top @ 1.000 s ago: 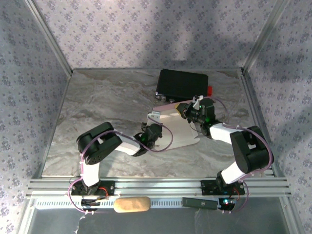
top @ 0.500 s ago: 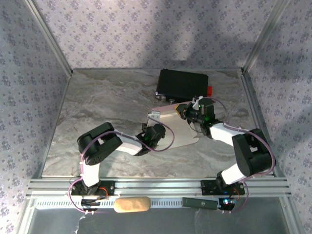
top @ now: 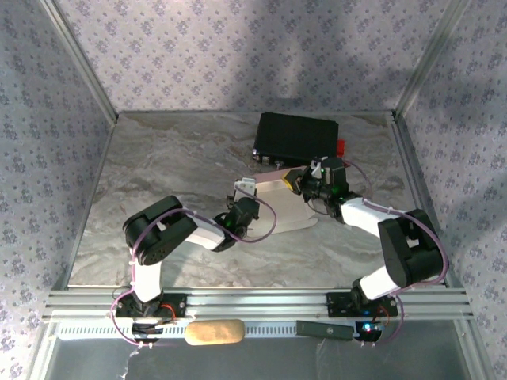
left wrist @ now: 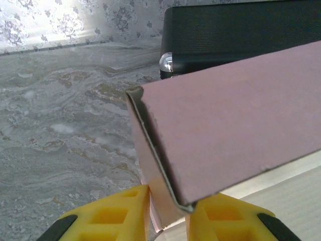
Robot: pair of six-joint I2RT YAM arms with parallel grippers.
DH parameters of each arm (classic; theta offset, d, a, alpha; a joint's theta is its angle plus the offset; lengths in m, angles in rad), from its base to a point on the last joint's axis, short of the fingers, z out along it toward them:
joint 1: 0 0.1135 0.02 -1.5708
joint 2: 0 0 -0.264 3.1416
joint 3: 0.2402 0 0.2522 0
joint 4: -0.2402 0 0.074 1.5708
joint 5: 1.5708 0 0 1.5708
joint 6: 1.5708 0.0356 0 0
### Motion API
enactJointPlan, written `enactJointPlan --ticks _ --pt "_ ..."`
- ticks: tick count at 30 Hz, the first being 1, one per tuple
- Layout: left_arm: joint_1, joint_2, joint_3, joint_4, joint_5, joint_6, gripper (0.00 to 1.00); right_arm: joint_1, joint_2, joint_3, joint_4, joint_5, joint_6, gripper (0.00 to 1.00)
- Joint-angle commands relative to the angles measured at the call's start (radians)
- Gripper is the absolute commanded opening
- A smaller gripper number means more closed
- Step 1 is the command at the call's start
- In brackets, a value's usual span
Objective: Fold the paper box
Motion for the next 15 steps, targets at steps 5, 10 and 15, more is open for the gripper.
enactJointPlan --ticks 5,10,15 --pt "0.044 0.019 0.004 0.133 0.051 0.041 0.10 0.033 0.052 0.021 -0.183 -0.056 0.039 0.00" --pt "0.047 -0.011 0.029 0.033 0.072 0.021 0.00 0.042 0.066 0.063 -0.193 -0.038 0.058 0.00" --pt "0.026 -0.125 0.064 -0.222 0.062 -0.065 0.00 0.073 -0.009 0.086 -0.300 0.059 0.095 0.00"
